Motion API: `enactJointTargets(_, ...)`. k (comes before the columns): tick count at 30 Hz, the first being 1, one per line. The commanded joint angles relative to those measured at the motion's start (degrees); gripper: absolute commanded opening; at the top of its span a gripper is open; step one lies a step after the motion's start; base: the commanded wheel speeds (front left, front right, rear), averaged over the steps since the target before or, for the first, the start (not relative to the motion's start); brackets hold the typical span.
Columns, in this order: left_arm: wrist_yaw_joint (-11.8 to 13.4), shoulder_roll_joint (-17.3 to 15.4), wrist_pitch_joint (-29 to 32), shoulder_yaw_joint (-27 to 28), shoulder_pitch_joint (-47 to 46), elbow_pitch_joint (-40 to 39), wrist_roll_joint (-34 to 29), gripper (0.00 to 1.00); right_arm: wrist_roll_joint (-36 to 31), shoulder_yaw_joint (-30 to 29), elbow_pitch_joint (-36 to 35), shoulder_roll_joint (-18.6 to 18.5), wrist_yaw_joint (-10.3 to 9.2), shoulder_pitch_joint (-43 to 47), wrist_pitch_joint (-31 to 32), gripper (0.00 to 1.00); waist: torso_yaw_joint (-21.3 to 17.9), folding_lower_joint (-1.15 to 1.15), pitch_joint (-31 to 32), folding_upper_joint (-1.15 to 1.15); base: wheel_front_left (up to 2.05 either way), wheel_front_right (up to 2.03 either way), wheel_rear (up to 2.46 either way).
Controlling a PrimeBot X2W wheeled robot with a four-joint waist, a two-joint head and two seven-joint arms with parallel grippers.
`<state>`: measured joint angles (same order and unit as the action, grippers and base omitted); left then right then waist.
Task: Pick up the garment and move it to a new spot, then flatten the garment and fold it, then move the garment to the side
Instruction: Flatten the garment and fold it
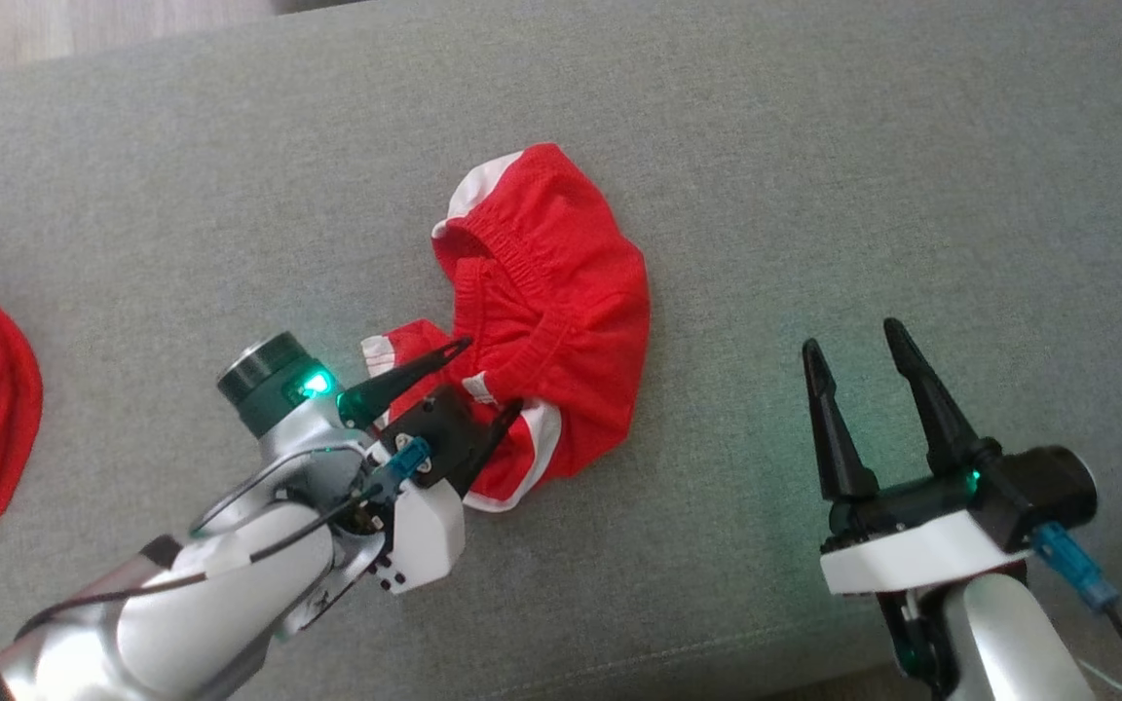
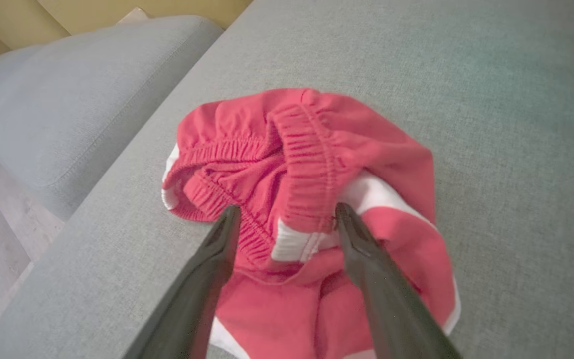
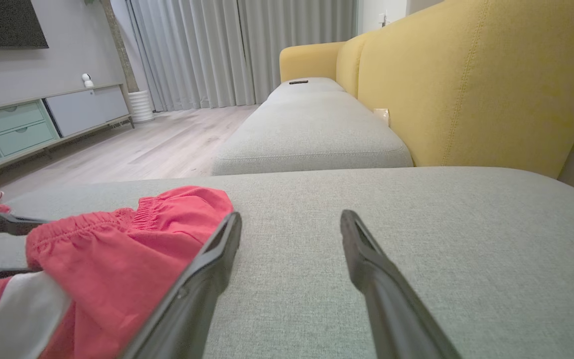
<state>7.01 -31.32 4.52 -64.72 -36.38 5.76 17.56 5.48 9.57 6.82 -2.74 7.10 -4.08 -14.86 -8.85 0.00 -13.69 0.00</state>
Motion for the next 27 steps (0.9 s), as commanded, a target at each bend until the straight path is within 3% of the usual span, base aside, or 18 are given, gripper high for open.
enactJointTargets(1,-0.2,-0.7,0.0,2.1,-2.0,-0.6,0.4,1.0,-0.1,1.4,-2.1,-0.1,0.39,-2.0,-0.1,1.0,-0.1,0.0,-0.4,0.0,0.0,0.0,0.0)
enactJointTargets(3,-0.7,-0.4,-0.2,1.9,-2.3,0.3,0.5,1.0,-0.2,1.3,-2.1,-0.1,0.39,-2.3,-0.1,1.0,-0.2,0.0,-0.7,0.0,0.0,0.0,0.0)
enactJointTargets(5,-1.1,-0.2,-0.1,1.8,-2.6,1.4,0.9,0.84,-0.2,1.3,-2.1,-0.1,0.39,-2.4,-0.1,1.0,-0.2,0.0,-1.0,0.0,0.0,0.0,0.0)
enactJointTargets(9,-2.1,-0.3,1.1,1.3,-3.1,3.0,1.2,0.79,-0.2,1.3,-2.1,-0.1,0.39,-2.6,-0.1,1.0,-0.1,0.0,-1.3,0.0,0.0,0.0,0.0)
enactJointTargets(10,-2.4,-0.4,1.1,1.1,-3.3,3.3,1.1,0.47,-0.2,1.3,-2.1,-0.1,0.39,-2.7,-0.1,1.0,-0.2,0.0,-1.2,0.0,0.0,0.0,0.0)
enactJointTargets(12,-2.6,-0.4,0.3,1.1,-3.5,3.3,1.1,0.02,-0.2,1.4,-2.0,-0.1,0.39,-2.7,-0.1,1.0,-0.2,0.0,-1.1,0.0,0.0,0.0,0.0)
enactJointTargets(16,-3.9,-0.4,-0.9,1.0,-4.2,1.5,1.6,0.0,0.1,1.3,-1.7,-0.1,0.39,-2.3,-0.1,1.0,0.0,0.0,0.0,0.0,0.0,0.0,0.0)
enactJointTargets(19,-6.7,0.3,-1.0,1.7,-5.5,-1.3,4.6,0.0,0.6,1.2,-1.5,-0.1,0.39,-2.1,-0.1,1.0,0.1,0.0,1.0,0.0,0.0,0.0,0.0)
enactJointTargets(24,-11.6,3.3,3.8,4.5,-12.2,-4.4,12.3,0.0,2.0,1.5,-1.4,-0.1,0.39,-2.3,-0.1,1.0,-0.2,0.0,2.5,0.0,0.0,0.0,0.0)
enactJointTargets(27,-13.1,6.6,7.0,6.5,-17.7,-3.2,17.5,0.0,3.2,2.5,-1.3,-0.1,0.39,-2.9,-0.1,1.0,-1.5,0.0,3.1,0.0,0.0,0.0,0.0)
